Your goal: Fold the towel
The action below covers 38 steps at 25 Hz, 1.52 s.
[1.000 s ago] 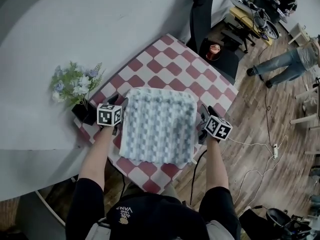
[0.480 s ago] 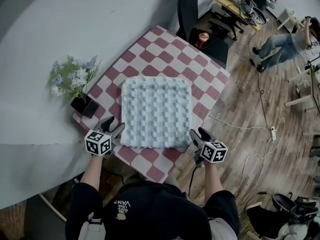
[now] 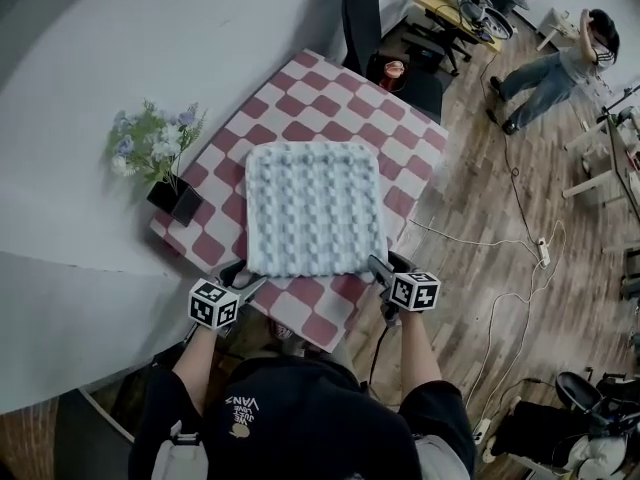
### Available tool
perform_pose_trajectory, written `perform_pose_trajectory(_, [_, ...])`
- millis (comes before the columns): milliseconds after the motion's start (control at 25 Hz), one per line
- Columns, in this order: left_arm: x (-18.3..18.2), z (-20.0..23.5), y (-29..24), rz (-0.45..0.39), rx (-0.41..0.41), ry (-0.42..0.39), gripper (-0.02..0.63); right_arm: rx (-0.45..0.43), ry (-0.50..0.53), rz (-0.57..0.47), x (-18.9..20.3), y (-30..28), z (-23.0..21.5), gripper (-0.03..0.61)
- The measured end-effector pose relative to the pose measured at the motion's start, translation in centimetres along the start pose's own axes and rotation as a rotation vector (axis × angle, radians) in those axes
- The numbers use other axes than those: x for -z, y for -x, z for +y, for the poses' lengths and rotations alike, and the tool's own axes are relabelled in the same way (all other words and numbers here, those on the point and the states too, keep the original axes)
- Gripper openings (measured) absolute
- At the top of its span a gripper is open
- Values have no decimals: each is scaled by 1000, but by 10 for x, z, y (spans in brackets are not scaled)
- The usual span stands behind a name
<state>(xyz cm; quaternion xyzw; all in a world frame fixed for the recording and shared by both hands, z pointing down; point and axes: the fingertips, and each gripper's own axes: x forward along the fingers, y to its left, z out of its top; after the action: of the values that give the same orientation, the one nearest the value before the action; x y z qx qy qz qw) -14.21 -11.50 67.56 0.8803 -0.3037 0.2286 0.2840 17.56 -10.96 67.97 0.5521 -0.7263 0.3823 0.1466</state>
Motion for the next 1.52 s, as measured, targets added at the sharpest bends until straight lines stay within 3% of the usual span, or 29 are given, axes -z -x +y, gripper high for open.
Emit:
perform_pose_trajectory(80, [5,-2,-4,43,-4,-68,267,12,17,6,3,-2,0,214])
perform_pose_trajectory(160, [9,-2,-6,72,-24,-120,250,6,28,6,4,2,3,142])
perform_pose_trajectory(280, [6,5,-5,67,-68,-155,102,-9,46,-18,0,8,15,88])
perform_pose_trajectory(400, [-6,5,1,21,-72,-152,39,-10,71,-63,-10,19,28,59])
perform_pose_trajectory(640, [-36,-18,40,-51,-34,-139,28,-74,80,-129,-39,59,52,46])
perform_pose_trajectory(840, [-43,-54,78,-46,-18,-145,26,-165,41,-98,-34,101,68,44])
perform_pose_trajectory(1240, [54,-156,126,18,-53,-41,25,-309,17,29,45,184,65,44])
perform_pose_trajectory(1520, [88,-192,140,16,-76,11,26,-351,5,60,71,211,63,44])
